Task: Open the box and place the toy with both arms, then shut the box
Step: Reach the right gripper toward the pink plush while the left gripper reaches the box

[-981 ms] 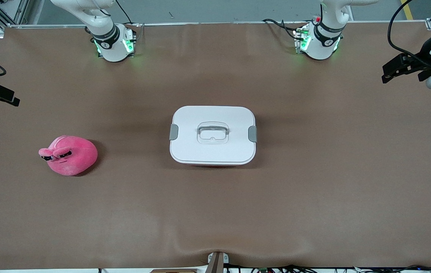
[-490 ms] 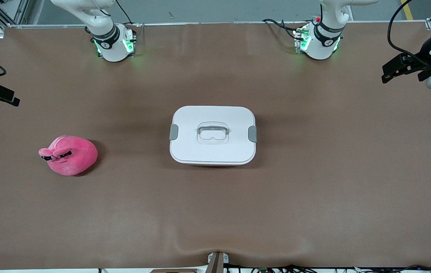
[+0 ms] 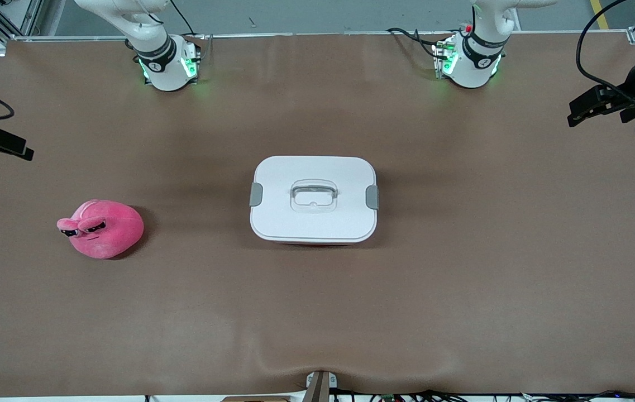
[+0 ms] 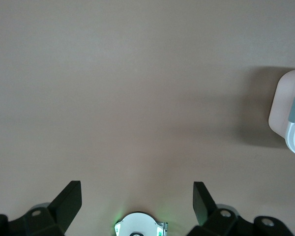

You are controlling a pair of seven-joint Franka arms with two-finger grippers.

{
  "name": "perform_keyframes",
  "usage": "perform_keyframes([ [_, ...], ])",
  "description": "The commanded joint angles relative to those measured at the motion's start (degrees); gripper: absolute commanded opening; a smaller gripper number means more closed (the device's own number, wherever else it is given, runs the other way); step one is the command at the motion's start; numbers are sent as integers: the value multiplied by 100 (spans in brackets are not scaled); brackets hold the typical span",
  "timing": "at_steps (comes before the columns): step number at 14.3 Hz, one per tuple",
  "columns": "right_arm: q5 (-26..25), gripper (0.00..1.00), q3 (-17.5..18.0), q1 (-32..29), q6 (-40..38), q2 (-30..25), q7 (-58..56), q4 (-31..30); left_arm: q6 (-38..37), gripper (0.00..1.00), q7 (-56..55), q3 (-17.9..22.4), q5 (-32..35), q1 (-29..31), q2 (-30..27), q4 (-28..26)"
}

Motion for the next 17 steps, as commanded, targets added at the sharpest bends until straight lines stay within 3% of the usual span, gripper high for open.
perform_keyframes([
  [1, 70, 100, 43, -39, 119, 394, 20, 255, 14, 100, -54, -16, -31, 10, 106, 85],
  [7, 79, 100, 43, -39, 278, 473, 11, 246, 49, 100, -220, -16, -84, -16, 404, 287],
  [17, 61, 100, 52, 13, 322, 745, 2, 238, 163, 100, -2310, -122, -277, -561, 694, 296],
])
